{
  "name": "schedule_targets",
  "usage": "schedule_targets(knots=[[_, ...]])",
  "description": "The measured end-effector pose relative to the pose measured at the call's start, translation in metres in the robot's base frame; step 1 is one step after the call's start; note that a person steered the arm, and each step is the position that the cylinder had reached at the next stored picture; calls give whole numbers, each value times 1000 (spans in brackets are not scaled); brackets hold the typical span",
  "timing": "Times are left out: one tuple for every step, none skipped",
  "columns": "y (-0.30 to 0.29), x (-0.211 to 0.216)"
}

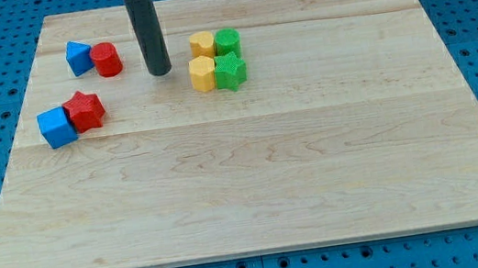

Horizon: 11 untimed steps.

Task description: Push the blue cube along with the red star towards center top of the board

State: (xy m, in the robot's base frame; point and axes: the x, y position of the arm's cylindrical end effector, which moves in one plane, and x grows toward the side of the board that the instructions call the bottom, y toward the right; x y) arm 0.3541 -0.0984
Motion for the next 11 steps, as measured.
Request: schedule_targets(knots=[[19,42],[-17,100],[-119,105],[-199,91],[-177,69],[-150,85],[-154,109],[-136,87],[-114,63],[-80,60],[-62,57]])
